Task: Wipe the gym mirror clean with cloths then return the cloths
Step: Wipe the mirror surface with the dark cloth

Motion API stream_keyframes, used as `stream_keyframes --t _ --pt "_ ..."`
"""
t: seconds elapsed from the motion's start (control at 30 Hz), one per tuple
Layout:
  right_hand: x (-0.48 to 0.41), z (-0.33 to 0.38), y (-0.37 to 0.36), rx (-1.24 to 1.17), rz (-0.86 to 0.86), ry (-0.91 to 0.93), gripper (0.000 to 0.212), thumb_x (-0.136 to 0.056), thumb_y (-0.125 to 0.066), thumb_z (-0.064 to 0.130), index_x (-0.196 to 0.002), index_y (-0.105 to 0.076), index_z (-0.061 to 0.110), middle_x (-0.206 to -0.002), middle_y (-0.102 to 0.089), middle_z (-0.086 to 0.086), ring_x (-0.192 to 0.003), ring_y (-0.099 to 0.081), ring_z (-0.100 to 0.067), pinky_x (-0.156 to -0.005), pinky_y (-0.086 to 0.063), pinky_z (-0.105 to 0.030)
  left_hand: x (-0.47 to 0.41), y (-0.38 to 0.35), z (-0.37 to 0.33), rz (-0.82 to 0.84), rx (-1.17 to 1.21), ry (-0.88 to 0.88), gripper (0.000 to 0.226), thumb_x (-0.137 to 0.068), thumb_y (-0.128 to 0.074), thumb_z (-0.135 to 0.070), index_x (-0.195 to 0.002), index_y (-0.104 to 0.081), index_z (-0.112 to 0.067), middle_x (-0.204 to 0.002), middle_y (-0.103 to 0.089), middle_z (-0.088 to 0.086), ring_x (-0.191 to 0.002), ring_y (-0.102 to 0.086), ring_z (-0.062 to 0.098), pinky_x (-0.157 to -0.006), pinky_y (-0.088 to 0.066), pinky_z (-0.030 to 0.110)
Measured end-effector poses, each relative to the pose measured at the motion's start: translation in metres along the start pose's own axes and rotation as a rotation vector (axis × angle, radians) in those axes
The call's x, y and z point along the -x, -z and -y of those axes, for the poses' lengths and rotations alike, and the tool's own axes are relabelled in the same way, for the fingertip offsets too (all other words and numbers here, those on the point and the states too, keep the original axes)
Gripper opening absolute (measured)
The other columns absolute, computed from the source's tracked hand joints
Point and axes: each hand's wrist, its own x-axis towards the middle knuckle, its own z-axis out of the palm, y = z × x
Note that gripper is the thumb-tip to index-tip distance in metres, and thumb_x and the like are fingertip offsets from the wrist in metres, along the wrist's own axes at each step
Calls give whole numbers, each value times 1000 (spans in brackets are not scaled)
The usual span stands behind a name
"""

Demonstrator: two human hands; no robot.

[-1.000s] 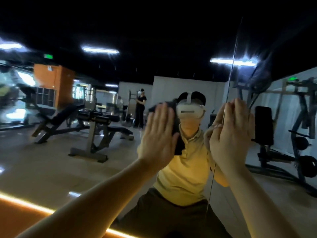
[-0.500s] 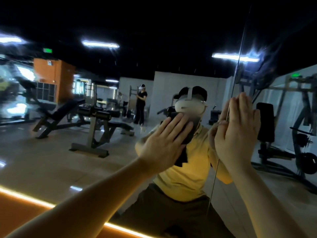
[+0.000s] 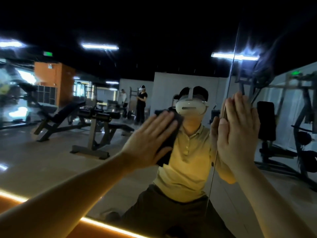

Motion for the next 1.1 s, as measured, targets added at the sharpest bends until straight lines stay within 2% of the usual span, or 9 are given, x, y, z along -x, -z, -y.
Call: stream_keyframes --t 0.13,0.23,0.3,0.4,0.5,0.6,0.7,0.83,1.1 --pt "1 2 -4 -1 -43 0 61 -111 -20 37 -159 -36 3 -170 -25 -14 -160 -17 -27 -129 -13 -55 -45 28 79 -160 119 606 74 -110 -18 -53 -168 -3 -8 -175 -1 17 -163 3 31 -132 -4 51" --pt "0 2 -5 -1 -44 -1 64 -111 -16 40 -159 -36 3 -170 -26 -15 -160 -18 -28 -128 -15 -57 -92 39 60 -290 240 944 73 -111 -18 -48 -166 -6 -2 -175 -1 20 -162 2 33 -131 -3 51" --pt "0 1 -4 -19 -29 2 62 -111 -17 38 -160 -35 4 -170 -25 -14 -160 -17 -27 -127 -15 -58 -97 28 4 -296 223 831 71 -112 -25 -43 -166 -3 -2 -174 3 20 -162 5 32 -132 2 49" --pt "0 -2 -1 -40 4 10 58 -109 -24 30 -160 -34 5 -171 -23 -13 -161 -15 -25 -128 -14 -58 -73 12 -77 -138 195 250 72 -110 -32 -40 -167 -4 -6 -174 1 18 -162 4 32 -131 10 45" --pt "1 -5 -1 -17 -7 38 55 -110 -26 26 -160 -35 5 -171 -24 -13 -160 -16 -25 -128 -15 -56 -57 8 -61 -48 87 -84 70 -109 -26 -48 -167 -7 -13 -174 -1 13 -162 3 29 -132 3 46" --pt "1 -2 -8 21 -40 23 55 -111 -25 26 -160 -35 4 -171 -24 -13 -160 -16 -27 -128 -16 -58 -40 11 4 -95 147 291 78 -103 -36 -54 -167 -8 -20 -174 -8 8 -161 -5 25 -129 -4 48" --pt "2 3 -16 53 -66 -18 57 -112 -21 30 -160 -34 3 -171 -22 -14 -161 -15 -28 -127 -17 -59 13 7 61 -119 164 702 77 -108 -25 -55 -168 2 -16 -176 3 10 -163 5 26 -131 -2 51" --pt "2 3 -19 97 -66 -15 60 -113 -17 36 -162 -29 4 -172 -18 -13 -161 -12 -27 -128 -14 -58 67 -6 21 -174 251 1054 76 -110 -18 -50 -166 -2 -2 -174 2 20 -162 2 34 -128 -11 60" --pt "3 1 -4 7 24 -2 58 -112 -19 32 -162 -29 6 -172 -19 -12 -161 -12 -27 -129 -11 -56 -38 -3 -112 -75 249 187 68 -112 -26 -43 -168 -9 -9 -175 2 15 -163 4 29 -132 -1 48"
